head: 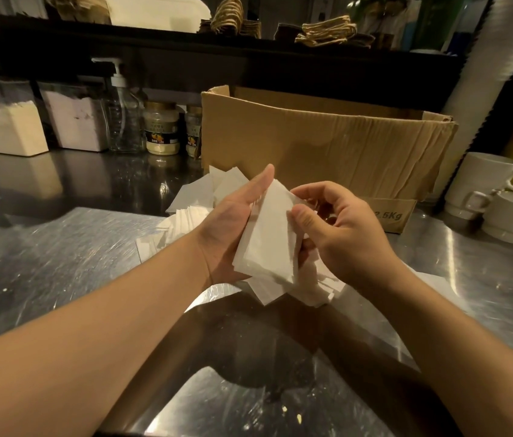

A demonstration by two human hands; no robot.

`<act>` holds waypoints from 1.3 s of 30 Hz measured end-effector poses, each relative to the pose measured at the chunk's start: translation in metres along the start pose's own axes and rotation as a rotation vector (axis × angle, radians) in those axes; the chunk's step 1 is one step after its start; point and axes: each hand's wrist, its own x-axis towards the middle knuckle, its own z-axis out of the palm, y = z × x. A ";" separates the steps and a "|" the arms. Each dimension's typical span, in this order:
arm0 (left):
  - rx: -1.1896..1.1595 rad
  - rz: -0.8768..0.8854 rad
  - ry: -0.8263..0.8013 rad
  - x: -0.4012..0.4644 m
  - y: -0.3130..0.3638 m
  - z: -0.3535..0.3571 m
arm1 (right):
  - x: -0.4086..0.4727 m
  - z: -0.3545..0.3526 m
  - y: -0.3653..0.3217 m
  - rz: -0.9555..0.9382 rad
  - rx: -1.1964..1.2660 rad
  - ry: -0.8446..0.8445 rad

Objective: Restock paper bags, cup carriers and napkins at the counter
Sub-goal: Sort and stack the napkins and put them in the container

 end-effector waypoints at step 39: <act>-0.256 -0.099 -0.106 0.007 -0.004 -0.005 | -0.003 -0.008 0.004 -0.381 -0.411 -0.226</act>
